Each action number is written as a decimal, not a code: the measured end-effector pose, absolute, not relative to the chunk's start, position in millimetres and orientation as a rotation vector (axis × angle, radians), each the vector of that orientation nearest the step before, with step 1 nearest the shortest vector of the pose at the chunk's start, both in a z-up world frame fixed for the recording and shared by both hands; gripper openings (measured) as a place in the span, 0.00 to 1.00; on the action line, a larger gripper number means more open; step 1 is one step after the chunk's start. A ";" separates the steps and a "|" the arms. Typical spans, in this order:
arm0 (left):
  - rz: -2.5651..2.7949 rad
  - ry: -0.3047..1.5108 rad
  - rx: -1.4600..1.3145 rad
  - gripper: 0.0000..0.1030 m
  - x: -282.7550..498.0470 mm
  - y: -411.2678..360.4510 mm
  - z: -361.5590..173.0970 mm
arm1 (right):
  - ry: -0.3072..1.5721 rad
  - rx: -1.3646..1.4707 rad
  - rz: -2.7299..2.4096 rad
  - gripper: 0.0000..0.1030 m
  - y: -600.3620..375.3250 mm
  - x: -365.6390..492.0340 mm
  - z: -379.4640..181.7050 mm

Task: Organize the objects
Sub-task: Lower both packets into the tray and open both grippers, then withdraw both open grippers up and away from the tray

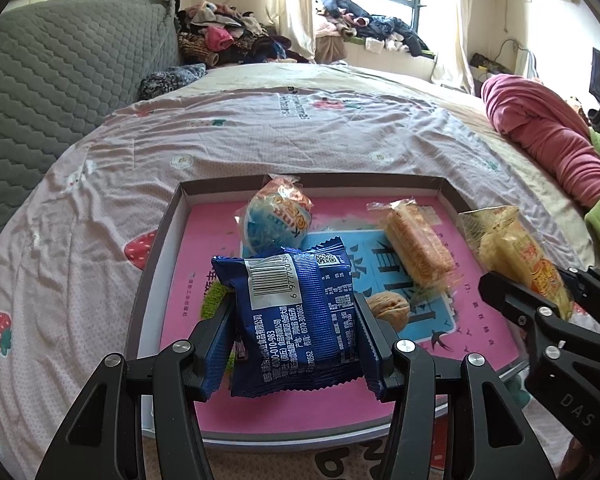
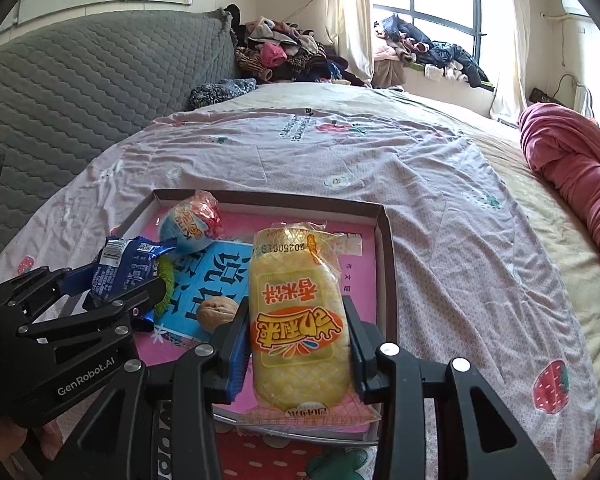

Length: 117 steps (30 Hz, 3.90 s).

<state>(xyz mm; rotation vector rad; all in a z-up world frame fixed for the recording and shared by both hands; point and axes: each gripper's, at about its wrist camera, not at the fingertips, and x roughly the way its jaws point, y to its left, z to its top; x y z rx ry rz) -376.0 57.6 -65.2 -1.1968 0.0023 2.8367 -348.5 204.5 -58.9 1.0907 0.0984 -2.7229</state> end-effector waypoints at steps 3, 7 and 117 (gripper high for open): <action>2.829 0.009 -1.211 0.55 -377.0 58.5 -70.2 | 0.101 1.112 -2.714 0.40 204.8 -350.2 -62.0; 2.828 0.014 -1.220 0.55 -377.4 59.6 -74.7 | 0.102 1.134 -2.700 0.40 203.9 -351.5 -67.6; 2.918 0.016 -1.181 0.91 -359.5 46.8 -50.7 | 0.076 1.197 -2.740 0.89 223.0 -351.0 -63.0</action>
